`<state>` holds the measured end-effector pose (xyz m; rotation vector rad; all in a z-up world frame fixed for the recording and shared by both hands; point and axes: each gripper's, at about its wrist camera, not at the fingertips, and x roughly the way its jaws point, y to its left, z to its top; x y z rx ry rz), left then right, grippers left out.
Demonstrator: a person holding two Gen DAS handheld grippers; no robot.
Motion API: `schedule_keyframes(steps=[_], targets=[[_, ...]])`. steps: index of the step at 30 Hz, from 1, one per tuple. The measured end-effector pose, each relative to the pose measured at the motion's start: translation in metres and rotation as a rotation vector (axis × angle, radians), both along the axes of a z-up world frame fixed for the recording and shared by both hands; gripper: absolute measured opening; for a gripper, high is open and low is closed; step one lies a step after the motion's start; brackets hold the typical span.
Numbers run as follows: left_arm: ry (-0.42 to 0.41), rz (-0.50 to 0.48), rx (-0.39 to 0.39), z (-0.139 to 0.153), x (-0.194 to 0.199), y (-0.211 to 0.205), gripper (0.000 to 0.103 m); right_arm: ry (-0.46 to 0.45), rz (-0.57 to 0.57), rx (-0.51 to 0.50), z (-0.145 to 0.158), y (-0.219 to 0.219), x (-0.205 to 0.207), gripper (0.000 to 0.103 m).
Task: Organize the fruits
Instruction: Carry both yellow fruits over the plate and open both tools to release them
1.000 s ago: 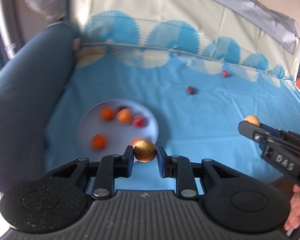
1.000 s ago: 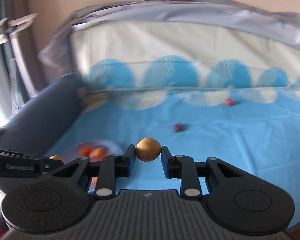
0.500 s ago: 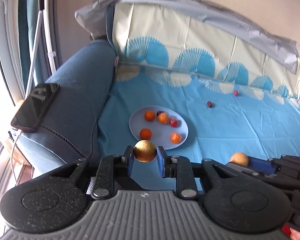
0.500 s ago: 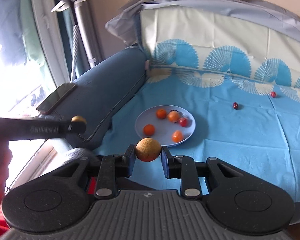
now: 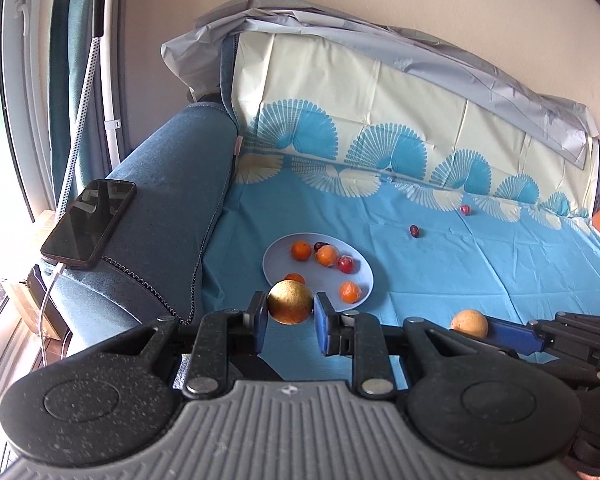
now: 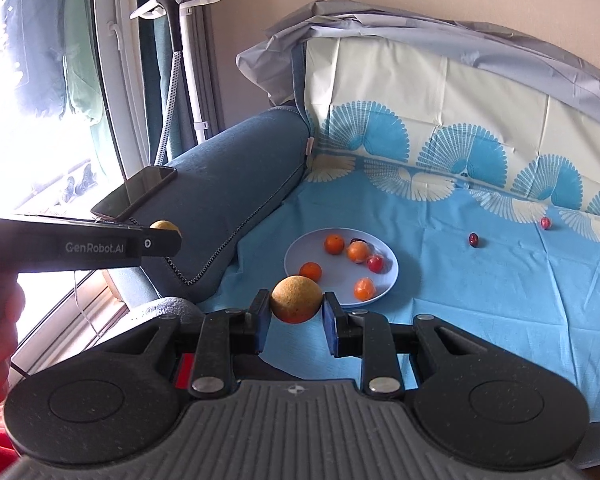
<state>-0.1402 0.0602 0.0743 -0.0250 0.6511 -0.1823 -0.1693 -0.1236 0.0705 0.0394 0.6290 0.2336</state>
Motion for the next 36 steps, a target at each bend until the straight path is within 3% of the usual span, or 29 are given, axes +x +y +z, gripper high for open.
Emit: schedule_keyframes(steps=[17, 36], targets=[[0.031, 0.008, 0.02, -0.006, 0.017, -0.001, 0.027, 0.019, -0.026, 0.014, -0.008, -0.004, 0.007, 0.029], [0.122, -0.034, 0.045, -0.031, 0.11, -0.024, 0.027, 0.08, -0.075, 0.019, -0.042, -0.017, 0.078, 0.029]])
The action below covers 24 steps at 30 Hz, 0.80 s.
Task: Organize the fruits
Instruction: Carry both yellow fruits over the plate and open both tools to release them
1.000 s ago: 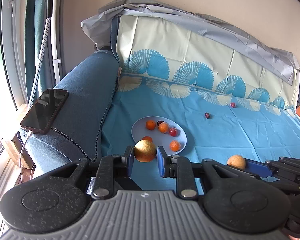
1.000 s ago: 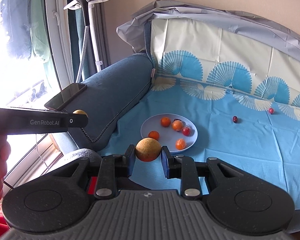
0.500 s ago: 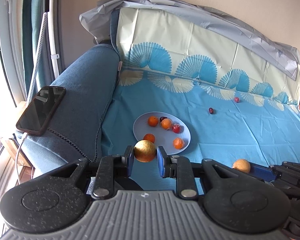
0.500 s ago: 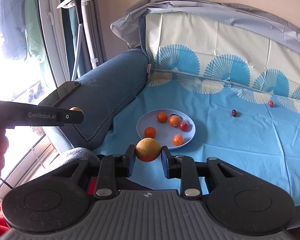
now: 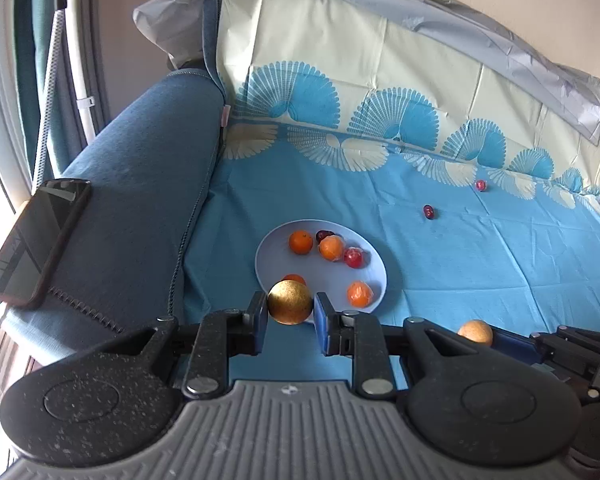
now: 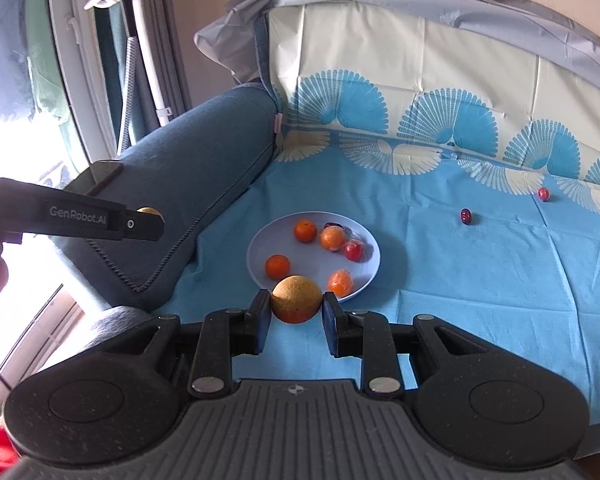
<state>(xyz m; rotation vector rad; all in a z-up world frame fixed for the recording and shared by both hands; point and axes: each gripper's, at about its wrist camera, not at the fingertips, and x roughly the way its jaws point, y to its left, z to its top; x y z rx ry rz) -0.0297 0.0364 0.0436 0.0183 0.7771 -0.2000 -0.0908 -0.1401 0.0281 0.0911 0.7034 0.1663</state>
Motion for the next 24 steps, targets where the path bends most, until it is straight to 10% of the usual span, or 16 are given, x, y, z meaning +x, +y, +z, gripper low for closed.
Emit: schedule_keyframes(steps=[24], targets=[[0.152, -0.044, 0.084, -0.107, 0.173, -0.046, 0.027, 0.158, -0.039, -0.01, -0.106, -0.015, 0.18, 0.029]])
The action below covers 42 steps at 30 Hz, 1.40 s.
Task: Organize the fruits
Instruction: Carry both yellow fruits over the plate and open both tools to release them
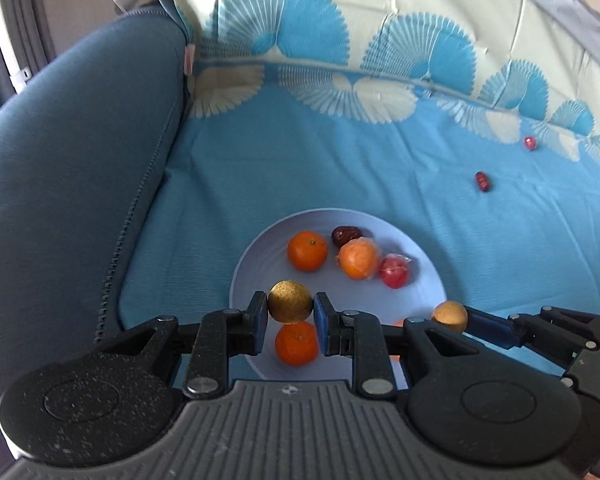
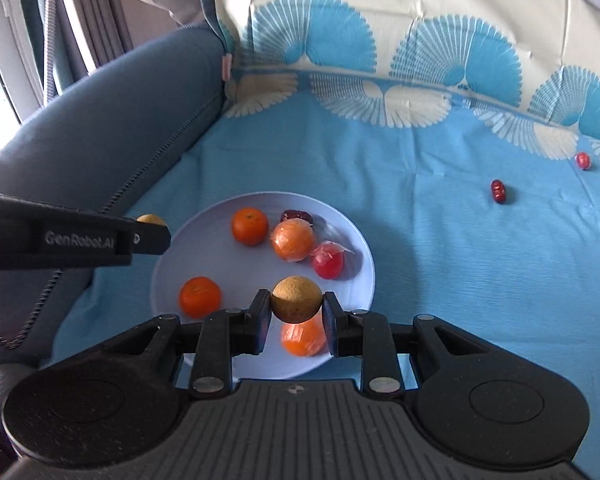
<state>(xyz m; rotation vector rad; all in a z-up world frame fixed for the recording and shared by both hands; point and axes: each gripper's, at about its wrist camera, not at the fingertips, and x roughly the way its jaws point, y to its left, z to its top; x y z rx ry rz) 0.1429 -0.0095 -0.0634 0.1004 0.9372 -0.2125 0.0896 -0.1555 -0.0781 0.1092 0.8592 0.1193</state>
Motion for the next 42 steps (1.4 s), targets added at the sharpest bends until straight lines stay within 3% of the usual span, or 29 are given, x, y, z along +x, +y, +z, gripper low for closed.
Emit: schedule_keyframes(steps=[8, 10, 11, 12, 13, 15, 19, 23, 29, 35, 42], targets=[[0.027, -0.009, 0.027, -0.029, 0.025, -0.007, 0.028, 0.029, 0.002, -0.036, -0.03, 0.001, 0.029, 0.029], [0.0, -0.017, 0.039, -0.029, 0.025, -0.009, 0.047, 0.041, 0.008, -0.033, -0.035, 0.0, 0.034, 0.029], [-0.017, -0.016, 0.04, -0.028, 0.024, -0.009, 0.077, 0.048, 0.013, -0.028, -0.037, -0.001, 0.037, 0.029], [-0.037, -0.007, 0.039, -0.025, 0.022, -0.009, 0.101, 0.05, 0.019, -0.026, -0.037, -0.001, 0.038, 0.036], [-0.061, 0.006, 0.036, -0.02, 0.018, -0.007, 0.102, 0.051, 0.023, -0.027, -0.036, -0.001, 0.038, 0.054], [-0.089, -0.002, 0.024, -0.011, 0.008, -0.004, 0.103, 0.047, 0.008, -0.03, -0.031, -0.002, 0.033, 0.077], [-0.09, -0.067, 0.083, 0.004, -0.023, 0.001, 0.103, 0.09, 0.031, 0.014, -0.013, -0.003, 0.008, 0.092], [-0.075, -0.056, 0.095, 0.016, -0.067, 0.015, 0.103, 0.111, 0.044, 0.032, 0.007, -0.002, -0.033, 0.097], [-0.034, 0.047, 0.063, 0.039, -0.131, 0.037, 0.103, 0.085, 0.03, 0.01, 0.044, 0.002, -0.095, 0.1], [-0.086, 0.086, 0.054, 0.067, -0.181, 0.047, 0.103, -0.004, 0.005, 0.006, 0.084, 0.004, -0.153, 0.102], [-0.145, 0.094, 0.039, 0.09, -0.219, 0.051, 0.103, -0.072, -0.014, 0.014, 0.106, 0.009, -0.202, 0.102]])
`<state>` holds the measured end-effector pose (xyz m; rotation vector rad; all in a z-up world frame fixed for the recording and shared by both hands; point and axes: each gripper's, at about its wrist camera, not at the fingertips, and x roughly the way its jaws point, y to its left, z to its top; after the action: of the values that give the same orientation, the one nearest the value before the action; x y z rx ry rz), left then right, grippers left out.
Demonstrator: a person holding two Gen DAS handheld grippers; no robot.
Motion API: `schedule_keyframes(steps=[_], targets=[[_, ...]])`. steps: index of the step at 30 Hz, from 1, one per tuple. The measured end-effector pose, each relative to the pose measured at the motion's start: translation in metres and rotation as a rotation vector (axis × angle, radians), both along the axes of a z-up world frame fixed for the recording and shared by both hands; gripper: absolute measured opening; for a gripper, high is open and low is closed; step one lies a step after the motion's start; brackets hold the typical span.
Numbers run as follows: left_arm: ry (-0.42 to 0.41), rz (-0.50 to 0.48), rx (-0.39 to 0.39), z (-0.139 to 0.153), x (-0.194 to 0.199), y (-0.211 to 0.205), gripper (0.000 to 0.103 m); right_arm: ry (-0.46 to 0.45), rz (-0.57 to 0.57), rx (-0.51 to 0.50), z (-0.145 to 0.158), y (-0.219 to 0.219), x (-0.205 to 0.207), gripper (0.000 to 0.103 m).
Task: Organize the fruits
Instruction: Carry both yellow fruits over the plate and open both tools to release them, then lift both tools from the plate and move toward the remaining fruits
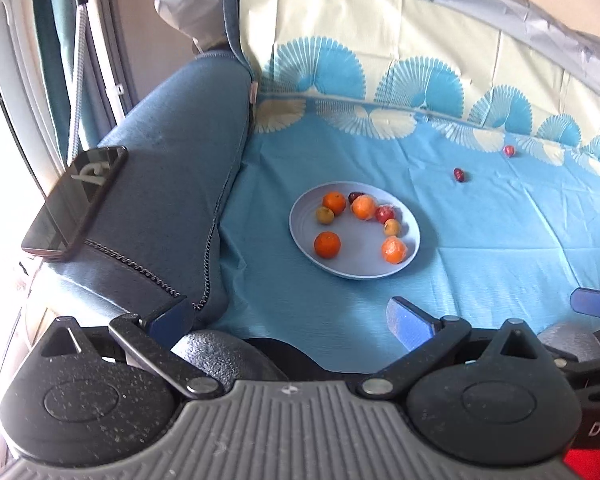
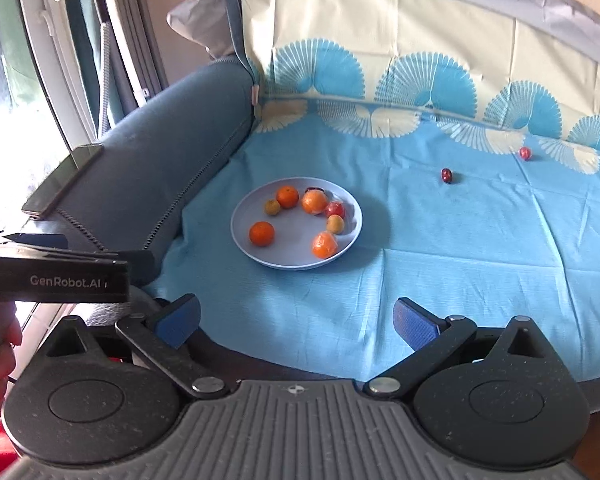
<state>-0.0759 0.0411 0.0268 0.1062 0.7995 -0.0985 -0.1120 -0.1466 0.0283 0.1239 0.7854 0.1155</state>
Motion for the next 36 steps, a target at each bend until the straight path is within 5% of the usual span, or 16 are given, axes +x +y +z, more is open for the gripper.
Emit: schedule_keyframes(steps=[12, 36], targets=[[-0.065, -0.005, -0.012, 0.021, -0.028, -0.001, 0.103, -0.105, -0.002, -0.022, 0.025, 0.003, -0.038, 0.102], [-0.044, -0.041, 0.012, 0.015, -0.021, -0.008, 0.103, -0.089, -0.031, -0.004, 0.021, 0.0, -0.032, 0.102]])
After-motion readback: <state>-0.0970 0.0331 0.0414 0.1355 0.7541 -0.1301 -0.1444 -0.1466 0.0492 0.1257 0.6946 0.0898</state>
